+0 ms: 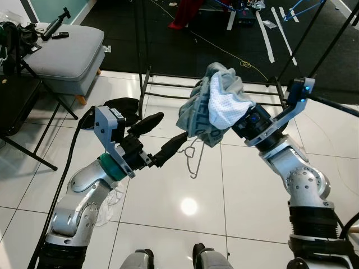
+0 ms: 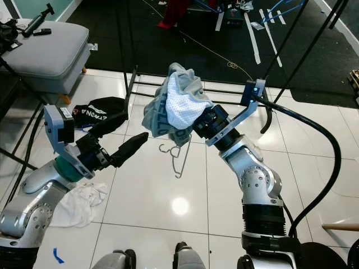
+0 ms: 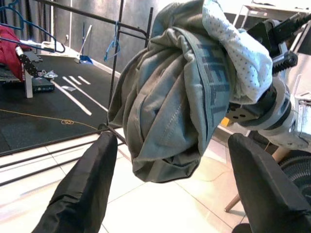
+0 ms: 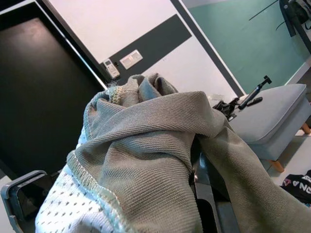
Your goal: Hang hanger
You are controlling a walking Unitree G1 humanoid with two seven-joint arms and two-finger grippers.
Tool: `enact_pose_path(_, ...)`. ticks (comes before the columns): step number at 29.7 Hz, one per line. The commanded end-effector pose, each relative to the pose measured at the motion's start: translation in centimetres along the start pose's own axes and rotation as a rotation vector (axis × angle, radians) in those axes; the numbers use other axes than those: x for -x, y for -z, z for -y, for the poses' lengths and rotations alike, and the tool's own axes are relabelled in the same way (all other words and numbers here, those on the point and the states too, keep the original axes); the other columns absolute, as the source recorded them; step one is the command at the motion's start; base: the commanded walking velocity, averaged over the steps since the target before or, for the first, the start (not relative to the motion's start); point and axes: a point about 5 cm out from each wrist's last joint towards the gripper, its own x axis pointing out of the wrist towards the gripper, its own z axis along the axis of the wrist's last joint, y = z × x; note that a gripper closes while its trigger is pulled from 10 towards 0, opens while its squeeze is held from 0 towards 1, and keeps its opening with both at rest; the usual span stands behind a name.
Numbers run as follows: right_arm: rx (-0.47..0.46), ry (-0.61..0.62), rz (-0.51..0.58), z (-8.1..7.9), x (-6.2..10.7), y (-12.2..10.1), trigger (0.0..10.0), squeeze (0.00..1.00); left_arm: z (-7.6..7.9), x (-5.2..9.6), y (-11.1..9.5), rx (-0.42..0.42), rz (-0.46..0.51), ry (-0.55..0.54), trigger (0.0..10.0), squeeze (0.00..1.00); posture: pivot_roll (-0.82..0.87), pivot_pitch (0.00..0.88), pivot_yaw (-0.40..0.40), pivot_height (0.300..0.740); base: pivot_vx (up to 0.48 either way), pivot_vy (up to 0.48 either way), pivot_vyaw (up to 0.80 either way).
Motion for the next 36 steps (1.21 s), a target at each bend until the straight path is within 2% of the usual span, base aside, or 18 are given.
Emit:
enact_pose_path(1,0.006,0.005,0.002,0.1,0.0,-0.1,10.0,0.00,0.4,-0.2,0.0,-0.006,-0.014,0.025,10.0,0.00,-0.01,0.110,0.023,0.740,0.000,0.000,0.00)
enact_pose_path(5,0.003,-0.001,-0.001,0.0,-0.1,0.1,10.0,0.00,0.6,-0.4,0.3,-0.005,-0.019,0.029,10.0,0.00,-0.01,0.110,0.023,0.740,0.000,0.000,0.00)
enact_pose_path(11,-0.016,-0.019,-0.010,-0.5,-0.5,0.8,10.0,0.00,1.4,-1.6,0.9,0.015,-0.016,0.041,10.0,0.00,-0.01,0.107,0.027,0.740,0.000,0.000,0.00)
enact_pose_path(35,-0.063,-0.055,-0.019,-1.7,-2.2,2.8,10.0,0.00,2.2,-2.2,1.5,-0.002,-0.047,0.072,10.0,0.00,-0.01,0.115,0.022,0.740,0.000,0.000,0.00)
enact_pose_path(36,-0.068,-0.060,-0.019,-1.8,-2.3,2.9,10.0,0.00,2.1,-2.2,1.5,-0.005,-0.047,0.062,7.7,0.00,-0.01,0.116,0.021,0.740,0.000,0.000,0.00)
